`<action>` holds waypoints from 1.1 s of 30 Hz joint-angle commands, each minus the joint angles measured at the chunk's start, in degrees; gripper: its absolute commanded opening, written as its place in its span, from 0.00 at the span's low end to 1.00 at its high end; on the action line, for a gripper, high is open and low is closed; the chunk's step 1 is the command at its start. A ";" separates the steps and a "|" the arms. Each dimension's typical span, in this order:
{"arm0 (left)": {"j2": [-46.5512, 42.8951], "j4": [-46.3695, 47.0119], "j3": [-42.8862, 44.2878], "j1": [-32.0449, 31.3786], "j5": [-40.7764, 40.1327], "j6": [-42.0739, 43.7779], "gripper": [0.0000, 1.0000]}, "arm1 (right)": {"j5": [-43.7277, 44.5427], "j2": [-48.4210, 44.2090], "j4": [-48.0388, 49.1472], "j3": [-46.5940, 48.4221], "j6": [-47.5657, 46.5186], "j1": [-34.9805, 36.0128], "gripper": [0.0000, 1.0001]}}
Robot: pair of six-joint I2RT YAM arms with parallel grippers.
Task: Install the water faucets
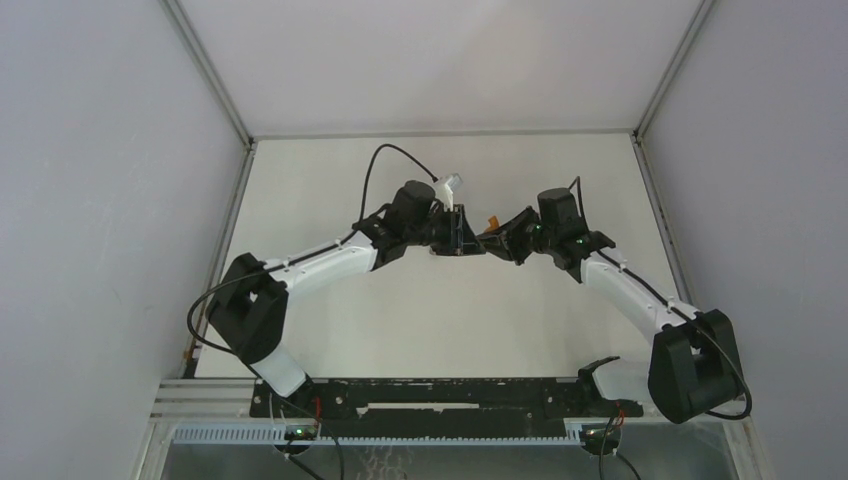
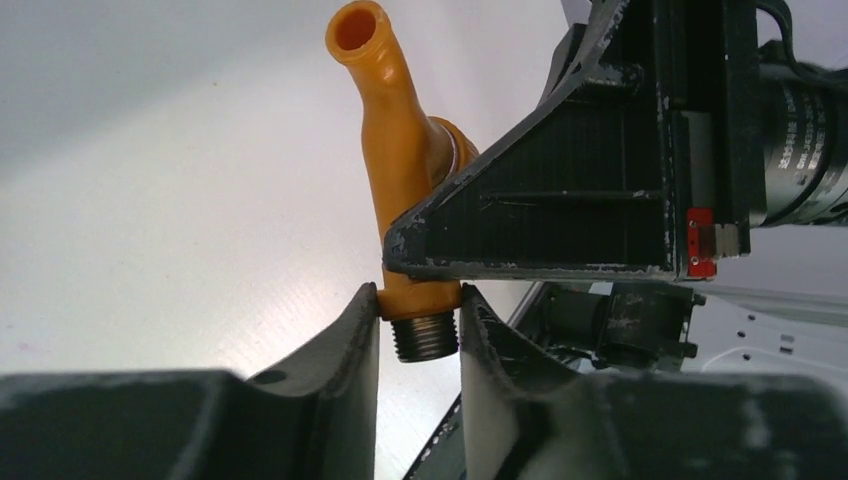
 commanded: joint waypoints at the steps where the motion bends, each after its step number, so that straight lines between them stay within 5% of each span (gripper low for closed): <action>1: -0.49 1.91 3.50 -0.27 1.65 -0.57 0.21 | -1.14 -2.62 2.90 0.92 -0.55 -0.01 0.00; 3: -0.66 1.32 3.76 -0.06 1.64 -0.47 0.01 | -1.25 -3.10 2.59 0.91 -1.31 -0.01 0.00; 5: -1.33 1.34 3.39 0.44 2.65 -0.24 0.00 | -1.26 -3.93 2.37 0.92 -3.31 -0.49 0.08; 8: -3.64 1.06 1.85 1.31 3.81 1.63 0.00 | -2.14 -6.32 2.37 0.92 -7.30 -2.66 0.63; 10: -6.04 0.07 0.39 2.09 4.30 3.97 0.00 | -5.89 -7.77 2.44 0.92 -10.26 -5.64 0.80; 20: -18.36 -13.72 -0.19 6.23 14.85 26.66 0.00 | -34.53 -12.77 5.78 1.36 -29.98 -19.41 0.82; 26: -23.85 -26.84 1.18 6.18 21.14 42.14 0.00 | -42.91 -16.26 20.17 -1.04 -28.96 -15.21 0.86; 33: -25.71 -38.36 5.83 6.24 29.52 50.88 0.00 | -41.15 -18.52 19.01 -1.36 -36.35 -4.87 0.93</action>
